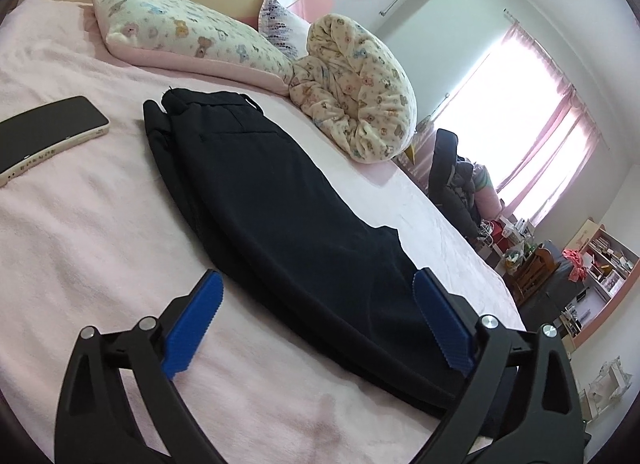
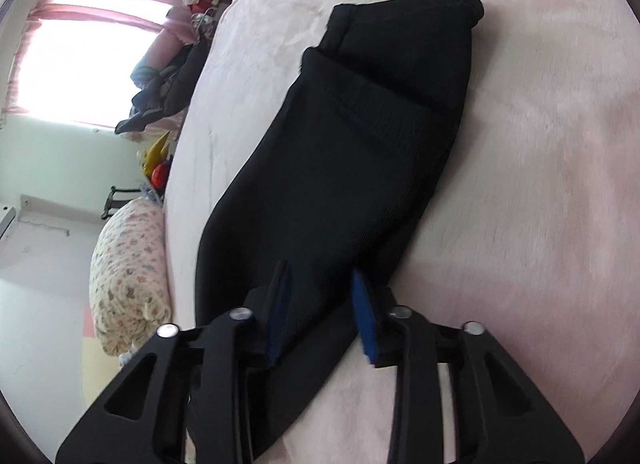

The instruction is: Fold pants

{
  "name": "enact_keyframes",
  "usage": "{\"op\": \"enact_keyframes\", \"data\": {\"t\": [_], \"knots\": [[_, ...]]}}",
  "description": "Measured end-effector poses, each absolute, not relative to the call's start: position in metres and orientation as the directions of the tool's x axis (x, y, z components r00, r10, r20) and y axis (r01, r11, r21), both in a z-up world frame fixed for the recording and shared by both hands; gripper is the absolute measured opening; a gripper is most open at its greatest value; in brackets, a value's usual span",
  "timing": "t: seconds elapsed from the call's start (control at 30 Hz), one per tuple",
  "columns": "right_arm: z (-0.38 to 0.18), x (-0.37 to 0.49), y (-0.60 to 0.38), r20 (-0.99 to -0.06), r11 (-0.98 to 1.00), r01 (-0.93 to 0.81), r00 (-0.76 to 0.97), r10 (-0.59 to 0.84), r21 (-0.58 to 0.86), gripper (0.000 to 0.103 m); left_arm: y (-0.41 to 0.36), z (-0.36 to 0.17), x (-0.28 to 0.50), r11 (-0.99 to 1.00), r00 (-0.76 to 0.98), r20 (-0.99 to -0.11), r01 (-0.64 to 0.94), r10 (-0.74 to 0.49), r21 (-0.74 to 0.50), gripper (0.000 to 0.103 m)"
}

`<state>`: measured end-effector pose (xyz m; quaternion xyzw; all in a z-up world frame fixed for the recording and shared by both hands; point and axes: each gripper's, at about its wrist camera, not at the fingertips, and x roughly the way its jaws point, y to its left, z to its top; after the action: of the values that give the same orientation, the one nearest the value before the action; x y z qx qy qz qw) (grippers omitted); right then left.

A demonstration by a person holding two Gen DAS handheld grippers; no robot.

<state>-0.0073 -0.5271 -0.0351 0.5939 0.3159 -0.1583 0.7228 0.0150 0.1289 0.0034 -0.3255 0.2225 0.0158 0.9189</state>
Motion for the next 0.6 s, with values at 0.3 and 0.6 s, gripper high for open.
{"op": "enact_keyframes", "data": {"t": [0.3,0.6], "knots": [[0.015,0.000,-0.550,-0.643,0.439,0.592,0.765,-0.042,0.676,0.002,0.126,0.001,0.017,0.799,0.896,-0.429,-0.172,-0.117,-0.576,0.096],[0.013,-0.013,-0.592,-0.690,0.464,0.659,0.712,-0.129,0.593,0.002,0.123,0.001,0.016,0.803,0.895,-0.429,-0.165,-0.123,-0.573,0.096]]}}
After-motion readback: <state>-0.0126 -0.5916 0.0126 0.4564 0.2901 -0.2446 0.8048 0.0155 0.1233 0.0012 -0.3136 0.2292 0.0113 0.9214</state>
